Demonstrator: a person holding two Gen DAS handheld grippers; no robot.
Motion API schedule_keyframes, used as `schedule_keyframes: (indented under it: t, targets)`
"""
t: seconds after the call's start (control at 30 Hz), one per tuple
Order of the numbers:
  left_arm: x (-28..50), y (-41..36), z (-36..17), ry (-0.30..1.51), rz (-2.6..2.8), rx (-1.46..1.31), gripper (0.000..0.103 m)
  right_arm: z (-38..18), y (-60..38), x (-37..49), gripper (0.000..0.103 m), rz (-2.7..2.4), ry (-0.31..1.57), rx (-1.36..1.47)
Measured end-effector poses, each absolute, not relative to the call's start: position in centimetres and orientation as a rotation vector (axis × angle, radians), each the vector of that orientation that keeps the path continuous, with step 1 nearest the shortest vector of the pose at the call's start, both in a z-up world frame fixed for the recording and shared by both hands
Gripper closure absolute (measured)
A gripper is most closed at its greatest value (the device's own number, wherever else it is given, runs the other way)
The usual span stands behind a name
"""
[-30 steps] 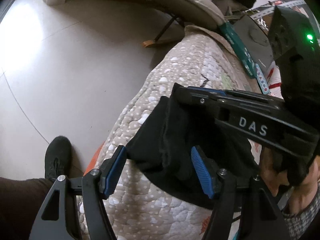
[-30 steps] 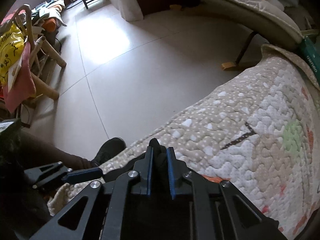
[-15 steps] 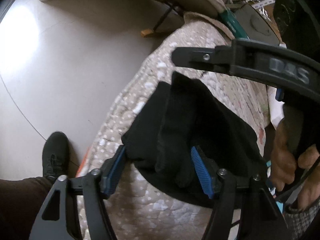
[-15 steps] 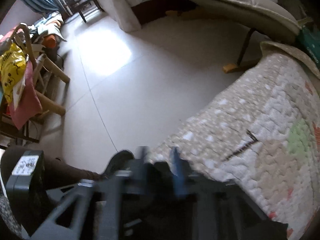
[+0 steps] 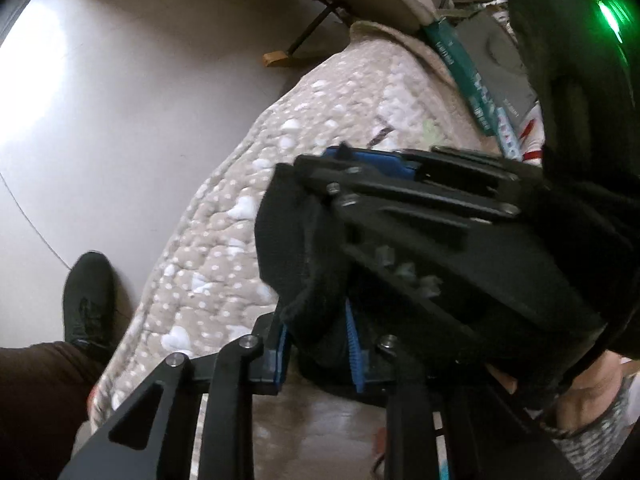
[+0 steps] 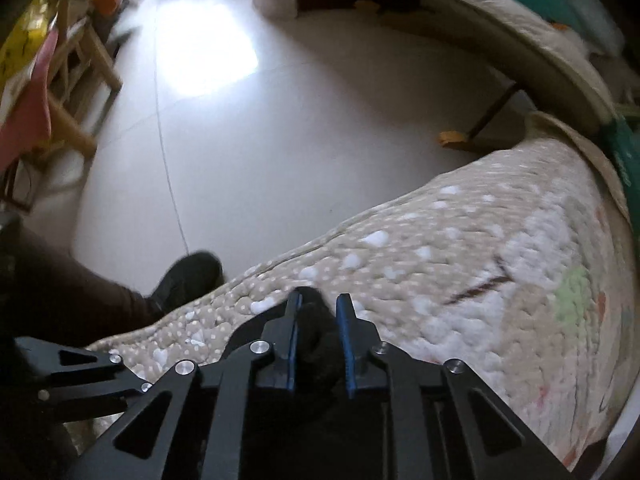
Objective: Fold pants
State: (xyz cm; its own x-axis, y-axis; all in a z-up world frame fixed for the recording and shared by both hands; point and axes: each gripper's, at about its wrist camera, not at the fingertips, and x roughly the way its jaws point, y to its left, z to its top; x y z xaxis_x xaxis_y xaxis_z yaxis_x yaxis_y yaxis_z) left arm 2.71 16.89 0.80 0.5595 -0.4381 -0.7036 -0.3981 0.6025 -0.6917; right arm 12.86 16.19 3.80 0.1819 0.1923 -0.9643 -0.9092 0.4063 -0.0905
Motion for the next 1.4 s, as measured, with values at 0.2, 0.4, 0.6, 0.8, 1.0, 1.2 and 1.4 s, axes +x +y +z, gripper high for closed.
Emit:
schedule_keyframes:
  t: [0.2,0.4,0.6,0.8,1.0,1.2,1.4]
  targets:
    - [3.9,13.7,5.4,0.963,-0.111,-0.896,0.08,9.0,11.3,13.6,0.085,0.861,1.044,-0.665]
    - [6.6,8.0,7.2,0.995,-0.205,-0.837,0.08,10.3,2.8,15.7,0.085,0.75,1.069,-0.488]
    - [9.1,1.0,5.2,1.083,-0.283,-0.774,0.08,7.4,-5.6,17.3,0.084,0.633,1.158,-0.37]
    - [8.4,-2.9,4.7,1.153,-0.415,-0.687,0.062,4.0,-12.3,18.5,0.051,0.502,1.249,-0.234]
    - [5.9,-1.2,8.0,1.099,-0.531,-0.635,0.053,7.5,-17.8,18.9,0.044,0.34,1.181,-0.113]
    - [5.6,3.8,7.3,1.056,-0.386,-0.748,0.05,10.5,-15.2,16.9,0.046,0.48,1.122,0.03]
    - [7.0,5.3,5.3,1.075,-0.276,-0.765,0.05,8.0,-8.3,16.0,0.046,0.462,1.166,-0.146]
